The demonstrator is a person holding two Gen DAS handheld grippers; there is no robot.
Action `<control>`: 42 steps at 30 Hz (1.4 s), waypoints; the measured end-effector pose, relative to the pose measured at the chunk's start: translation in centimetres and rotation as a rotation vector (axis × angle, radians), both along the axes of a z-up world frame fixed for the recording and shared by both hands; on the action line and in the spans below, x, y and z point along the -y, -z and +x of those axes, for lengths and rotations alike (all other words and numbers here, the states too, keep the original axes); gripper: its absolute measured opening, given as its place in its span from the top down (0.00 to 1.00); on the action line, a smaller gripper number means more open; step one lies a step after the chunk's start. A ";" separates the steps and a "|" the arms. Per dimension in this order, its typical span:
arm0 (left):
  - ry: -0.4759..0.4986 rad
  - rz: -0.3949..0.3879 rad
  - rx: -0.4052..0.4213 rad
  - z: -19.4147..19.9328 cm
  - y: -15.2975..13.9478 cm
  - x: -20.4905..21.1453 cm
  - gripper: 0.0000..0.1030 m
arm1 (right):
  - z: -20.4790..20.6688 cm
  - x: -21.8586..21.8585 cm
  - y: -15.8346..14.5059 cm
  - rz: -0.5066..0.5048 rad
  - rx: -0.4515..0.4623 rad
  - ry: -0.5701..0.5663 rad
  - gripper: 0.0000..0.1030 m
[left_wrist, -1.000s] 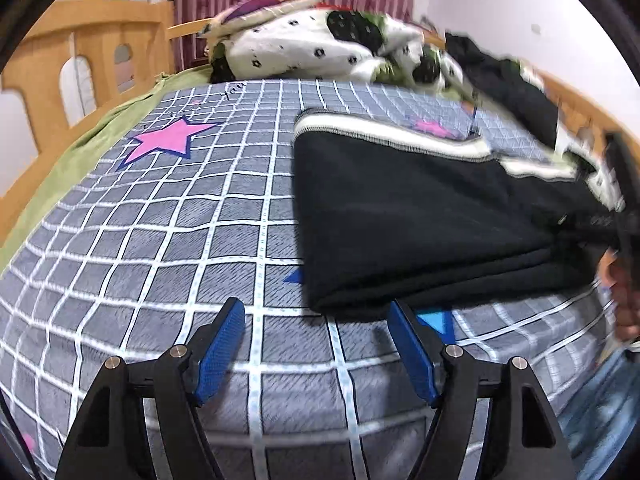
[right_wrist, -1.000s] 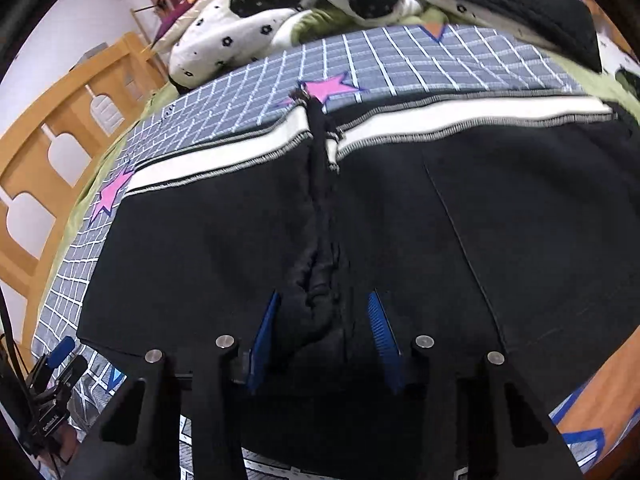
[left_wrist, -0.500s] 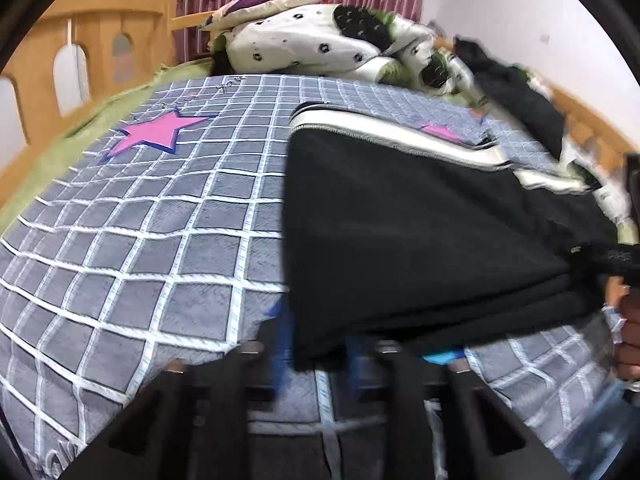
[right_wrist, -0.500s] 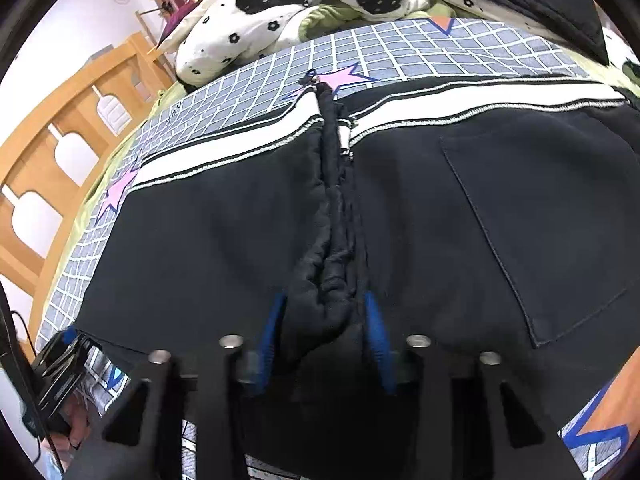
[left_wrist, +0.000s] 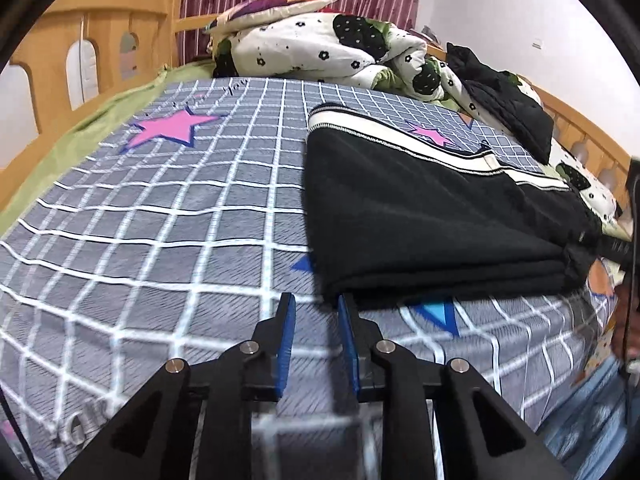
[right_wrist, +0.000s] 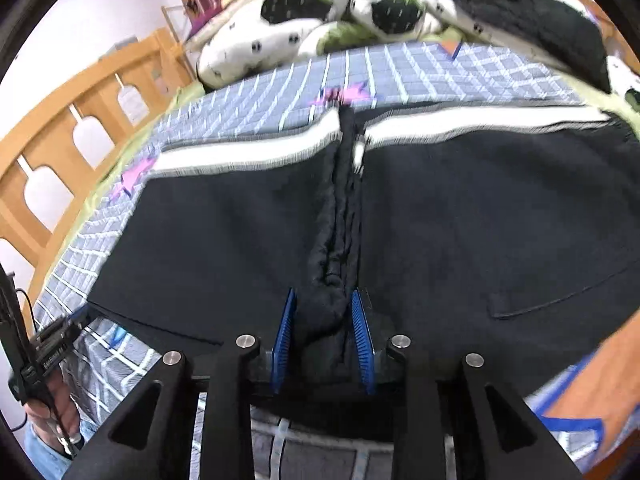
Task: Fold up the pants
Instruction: 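Release the pants and move the right tool toward the waistband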
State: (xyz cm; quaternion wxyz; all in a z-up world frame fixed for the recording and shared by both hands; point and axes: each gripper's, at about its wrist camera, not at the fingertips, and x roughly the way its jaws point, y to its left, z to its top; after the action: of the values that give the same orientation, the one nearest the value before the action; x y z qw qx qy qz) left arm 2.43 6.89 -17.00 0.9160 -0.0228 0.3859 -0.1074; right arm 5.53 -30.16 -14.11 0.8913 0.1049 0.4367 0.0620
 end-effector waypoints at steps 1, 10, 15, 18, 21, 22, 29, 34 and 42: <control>-0.007 0.005 0.011 -0.5 -0.3 -0.3 0.74 | -0.7 0.3 -0.9 0.012 0.042 0.009 0.71; -0.040 -0.046 0.012 3.2 -3.0 2.7 0.58 | -0.4 -0.4 1.5 -0.106 0.006 -0.009 0.76; -0.036 0.061 -0.053 4.1 0.7 5.4 0.52 | -2.2 0.3 -0.5 -0.123 0.036 -0.042 0.71; -0.033 0.087 -0.029 2.8 0.4 5.5 0.50 | -3.8 2.5 -2.5 -0.141 0.093 0.016 0.62; -0.040 0.054 -0.086 2.7 -0.7 4.6 0.49 | -5.8 5.6 -4.0 -0.138 0.173 0.114 0.43; -0.038 0.045 -0.100 2.8 -1.1 4.3 0.49 | -5.9 6.6 -4.2 -0.145 0.164 0.141 0.44; -0.087 -0.010 -0.028 3.1 -3.5 3.0 0.48 | -6.2 12.9 -7.0 -0.213 0.160 0.267 0.44; -0.071 -0.043 -0.045 6.4 -3.3 3.5 0.48 | -5.1 19.7 -7.3 -0.173 0.148 0.420 0.35; -0.017 -0.021 -0.168 13.5 -0.9 4.5 0.50 | -2.2 27.0 -1.7 -0.012 -0.021 0.505 0.35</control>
State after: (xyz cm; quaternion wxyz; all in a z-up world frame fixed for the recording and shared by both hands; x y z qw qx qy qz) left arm 15.95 2.37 -16.10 0.8809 -0.0447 0.4602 -0.1015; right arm 3.32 -57.21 -12.45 0.8745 0.2061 0.4063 -0.1663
